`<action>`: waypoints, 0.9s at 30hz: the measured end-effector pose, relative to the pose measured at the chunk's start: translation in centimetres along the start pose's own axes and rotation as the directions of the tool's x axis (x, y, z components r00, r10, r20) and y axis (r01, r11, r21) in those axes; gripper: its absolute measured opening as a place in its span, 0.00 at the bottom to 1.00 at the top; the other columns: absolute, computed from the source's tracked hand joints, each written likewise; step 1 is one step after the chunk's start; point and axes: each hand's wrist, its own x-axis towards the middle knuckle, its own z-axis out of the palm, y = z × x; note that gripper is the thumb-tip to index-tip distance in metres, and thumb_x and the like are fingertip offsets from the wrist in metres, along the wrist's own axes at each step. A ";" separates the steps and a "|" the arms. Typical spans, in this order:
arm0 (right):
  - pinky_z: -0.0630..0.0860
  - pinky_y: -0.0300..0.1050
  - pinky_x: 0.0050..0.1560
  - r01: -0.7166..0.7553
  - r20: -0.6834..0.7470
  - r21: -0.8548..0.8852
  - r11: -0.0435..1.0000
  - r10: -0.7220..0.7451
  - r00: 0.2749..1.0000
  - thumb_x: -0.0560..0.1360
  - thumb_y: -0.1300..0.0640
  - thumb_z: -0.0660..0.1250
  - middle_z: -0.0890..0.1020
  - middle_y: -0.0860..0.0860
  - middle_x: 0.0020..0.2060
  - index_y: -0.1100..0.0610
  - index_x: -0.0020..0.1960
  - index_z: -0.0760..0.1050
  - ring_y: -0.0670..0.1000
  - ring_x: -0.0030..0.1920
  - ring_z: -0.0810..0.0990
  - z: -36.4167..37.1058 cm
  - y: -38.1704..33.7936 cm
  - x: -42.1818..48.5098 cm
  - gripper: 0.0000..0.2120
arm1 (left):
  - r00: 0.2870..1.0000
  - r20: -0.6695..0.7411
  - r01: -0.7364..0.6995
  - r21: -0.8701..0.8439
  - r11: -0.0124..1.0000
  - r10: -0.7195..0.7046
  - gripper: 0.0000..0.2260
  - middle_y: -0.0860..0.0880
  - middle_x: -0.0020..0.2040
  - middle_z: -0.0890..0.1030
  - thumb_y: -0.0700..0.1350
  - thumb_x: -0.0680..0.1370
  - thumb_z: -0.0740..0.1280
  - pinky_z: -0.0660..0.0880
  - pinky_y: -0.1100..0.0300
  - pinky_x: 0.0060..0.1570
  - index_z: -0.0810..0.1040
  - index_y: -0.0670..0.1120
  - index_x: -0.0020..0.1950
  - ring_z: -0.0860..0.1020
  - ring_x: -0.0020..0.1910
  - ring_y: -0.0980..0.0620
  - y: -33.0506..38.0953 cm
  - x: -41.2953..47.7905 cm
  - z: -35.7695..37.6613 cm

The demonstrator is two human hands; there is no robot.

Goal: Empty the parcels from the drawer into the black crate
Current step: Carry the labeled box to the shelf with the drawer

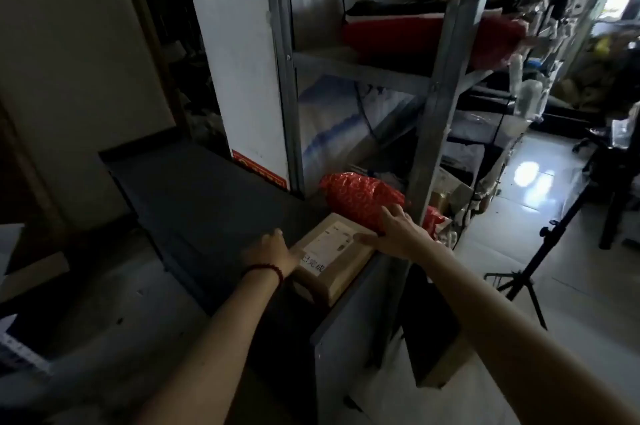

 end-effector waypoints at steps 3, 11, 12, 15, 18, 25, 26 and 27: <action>0.66 0.58 0.69 -0.036 0.058 0.002 0.999 0.036 0.998 0.72 0.33 0.65 0.54 0.57 0.76 0.50 0.78 0.48 0.62 0.74 0.60 0.8 0.2 1.9 0.45 | 0.996 0.070 0.055 0.003 0.998 -0.055 0.33 0.44 0.69 0.70 0.64 0.76 0.61 0.71 0.50 0.57 0.62 0.46 0.74 0.72 0.65 0.44 0.5 0.8 1.5; 0.65 0.57 0.70 -0.097 0.169 0.056 0.994 0.086 0.982 0.72 0.39 0.69 0.57 0.58 0.75 0.53 0.78 0.49 0.62 0.74 0.60 4.7 3.3 5.5 0.44 | 0.931 0.265 0.283 -0.090 0.955 -0.251 0.51 0.41 0.72 0.67 0.73 0.71 0.59 0.69 0.50 0.61 0.44 0.39 0.78 0.70 0.68 0.43 -0.1 2.7 5.4; 0.64 0.56 0.71 -0.116 0.184 0.082 0.990 0.100 0.978 0.72 0.39 0.69 0.56 0.59 0.75 0.54 0.78 0.49 0.62 0.74 0.60 5.1 3.6 5.8 0.45 | 0.919 0.298 0.300 -0.111 0.947 -0.256 0.51 0.41 0.72 0.67 0.74 0.70 0.58 0.69 0.50 0.61 0.43 0.39 0.78 0.70 0.68 0.43 -0.3 2.7 5.8; 0.61 0.54 0.73 -0.167 0.198 0.183 0.969 0.130 0.972 0.73 0.41 0.69 0.57 0.59 0.76 0.56 0.79 0.48 0.61 0.75 0.59 5.9 4.5 6.9 0.45 | 0.893 0.366 0.347 -0.184 0.920 -0.264 0.50 0.41 0.72 0.67 0.75 0.71 0.54 0.69 0.50 0.59 0.44 0.42 0.78 0.71 0.66 0.43 -1.2 3.2 7.0; 0.62 0.51 0.72 -0.181 0.195 0.265 0.947 0.131 0.972 0.74 0.43 0.69 0.61 0.58 0.75 0.57 0.78 0.51 0.59 0.74 0.62 6.4 5.0 7.5 0.43 | 0.878 0.414 0.371 -0.268 0.889 -0.241 0.45 0.42 0.72 0.66 0.74 0.72 0.53 0.68 0.48 0.61 0.47 0.46 0.78 0.69 0.67 0.42 -1.7 3.7 7.9; 0.67 0.52 0.69 -0.273 0.158 0.551 0.789 0.222 0.962 0.75 0.49 0.70 0.68 0.59 0.70 0.60 0.75 0.59 0.59 0.69 0.68 8.1 4.9 7.1 0.35 | 0.925 0.374 0.309 -0.641 0.702 -0.065 0.36 0.46 0.71 0.68 0.65 0.76 0.59 0.66 0.53 0.61 0.53 0.50 0.77 0.69 0.68 0.45 -1.4 3.1 9.2; 0.68 0.54 0.69 -0.290 0.165 0.611 0.737 0.239 0.957 0.75 0.50 0.71 0.68 0.60 0.70 0.60 0.76 0.58 0.59 0.69 0.69 8.2 5.0 6.9 0.36 | 0.942 0.335 0.276 -0.698 0.661 -0.039 0.35 0.46 0.71 0.68 0.64 0.76 0.60 0.66 0.54 0.59 0.51 0.51 0.77 0.69 0.68 0.45 -1.4 3.0 9.1; 0.68 0.55 0.69 -0.299 0.176 0.637 0.711 0.243 0.954 0.75 0.51 0.71 0.68 0.60 0.70 0.61 0.75 0.59 0.59 0.69 0.69 8.3 4.9 6.9 0.35 | 0.961 0.274 0.227 -0.755 0.616 -0.018 0.35 0.47 0.72 0.67 0.62 0.77 0.60 0.66 0.55 0.57 0.48 0.53 0.78 0.69 0.68 0.45 -1.3 3.0 8.9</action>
